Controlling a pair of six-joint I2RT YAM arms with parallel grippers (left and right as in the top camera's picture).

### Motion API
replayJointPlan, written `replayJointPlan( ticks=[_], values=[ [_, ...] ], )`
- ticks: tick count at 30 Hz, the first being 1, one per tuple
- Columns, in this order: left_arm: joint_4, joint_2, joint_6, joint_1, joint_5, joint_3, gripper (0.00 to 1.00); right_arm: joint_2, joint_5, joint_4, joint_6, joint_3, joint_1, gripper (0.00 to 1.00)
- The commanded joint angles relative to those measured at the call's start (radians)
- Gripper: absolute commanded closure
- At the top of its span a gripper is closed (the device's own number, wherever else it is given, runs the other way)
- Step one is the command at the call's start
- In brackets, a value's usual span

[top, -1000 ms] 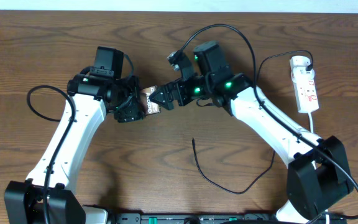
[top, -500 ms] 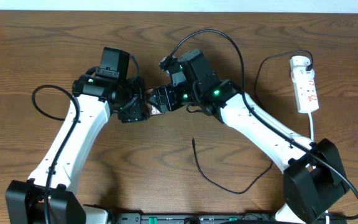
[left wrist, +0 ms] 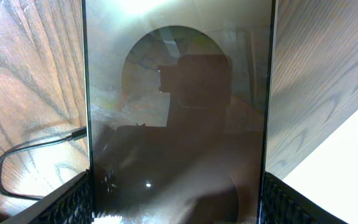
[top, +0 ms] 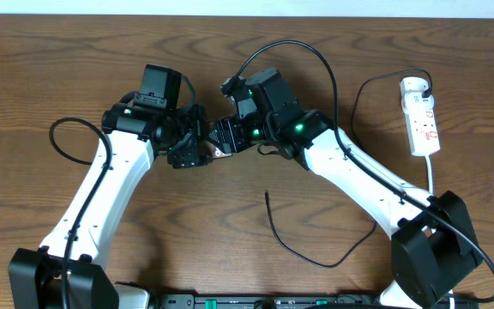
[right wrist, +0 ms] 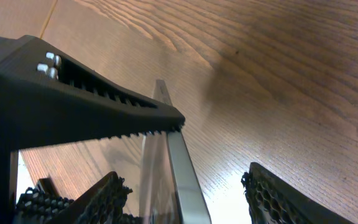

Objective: Plug charger to phone and switch on socket
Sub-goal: 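Grasp the phone box edge with the right gripper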

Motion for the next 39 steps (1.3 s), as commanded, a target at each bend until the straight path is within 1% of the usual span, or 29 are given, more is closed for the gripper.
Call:
replayJointPlan(
  ticks=[1,10,13,26,28,30,31,35,37,39],
  values=[
    [0.021,-0.017,-0.009,-0.02,0.017,0.027,0.93,0.01,0.005,0.0,0.003,0.018,0.003,0.39],
    [0.049,-0.017,-0.009,-0.042,0.018,0.027,0.93,0.01,0.005,-0.001,0.003,0.018,0.003,0.4],
    [0.05,-0.017,-0.009,-0.044,0.018,0.027,0.93,0.01,0.005,-0.001,0.003,0.018,0.003,0.52],
    [0.056,-0.017,-0.009,-0.044,0.017,0.027,0.93,0.024,0.005,-0.001,0.003,0.018,0.003,0.62],
    [0.056,-0.017,-0.009,-0.044,0.017,0.027,0.93,0.033,0.005,-0.001,0.008,0.018,0.003,0.67],
    [0.056,-0.017,-0.009,-0.044,0.017,0.027,0.93,0.038,0.005,0.0,0.034,0.018,0.003,0.8],
    [0.056,-0.017,-0.009,-0.044,0.017,0.027,0.93,0.038,0.004,0.0,0.04,0.018,0.003,0.82],
    [0.056,-0.017,-0.009,-0.044,0.017,0.027,0.93,0.038,0.004,0.008,0.04,0.018,0.003,0.84],
    [0.056,-0.017,-0.008,-0.044,0.016,0.027,0.93,0.038,0.004,0.007,0.04,0.018,0.003,0.88],
    [0.056,-0.017,-0.009,-0.044,0.017,0.027,0.93,0.038,0.004,0.008,0.04,0.018,0.003,0.89]
  ],
)
